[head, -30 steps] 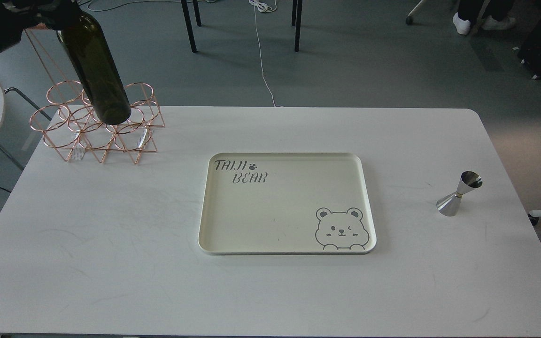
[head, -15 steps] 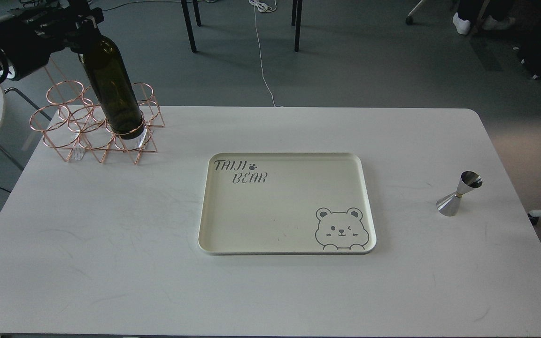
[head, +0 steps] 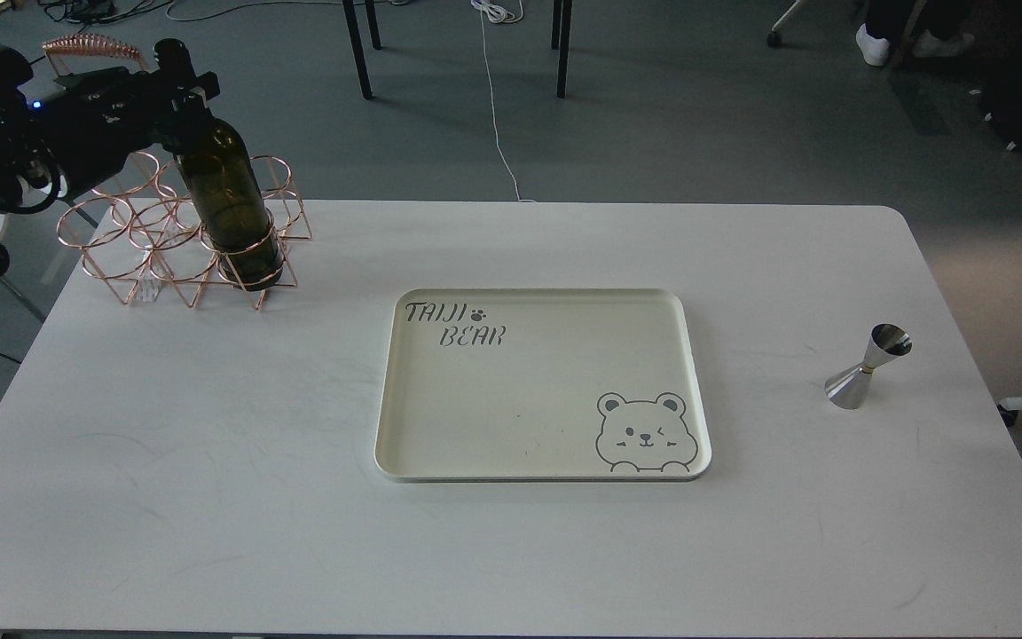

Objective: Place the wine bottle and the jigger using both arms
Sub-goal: 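Lower the bottle into the copper rack, release, and withdraw the left gripper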

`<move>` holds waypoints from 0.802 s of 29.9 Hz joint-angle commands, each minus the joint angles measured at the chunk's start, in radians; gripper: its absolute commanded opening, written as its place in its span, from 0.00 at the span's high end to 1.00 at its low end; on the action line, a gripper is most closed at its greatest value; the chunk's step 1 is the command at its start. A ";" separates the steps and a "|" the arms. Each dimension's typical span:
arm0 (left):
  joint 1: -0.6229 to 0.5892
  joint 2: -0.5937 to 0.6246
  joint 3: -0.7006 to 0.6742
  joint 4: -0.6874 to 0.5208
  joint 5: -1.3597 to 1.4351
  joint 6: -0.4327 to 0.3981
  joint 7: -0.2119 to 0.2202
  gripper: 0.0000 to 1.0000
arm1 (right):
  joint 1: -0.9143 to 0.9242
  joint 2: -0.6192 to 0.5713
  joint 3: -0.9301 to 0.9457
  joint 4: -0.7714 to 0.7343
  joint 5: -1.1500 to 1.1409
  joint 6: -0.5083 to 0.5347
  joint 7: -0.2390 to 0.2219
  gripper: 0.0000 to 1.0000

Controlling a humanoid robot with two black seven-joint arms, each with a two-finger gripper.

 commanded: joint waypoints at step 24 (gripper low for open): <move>-0.069 0.201 -0.040 0.049 -1.412 -0.254 -0.003 0.02 | -0.012 0.009 0.006 -0.041 0.113 -0.003 0.000 0.00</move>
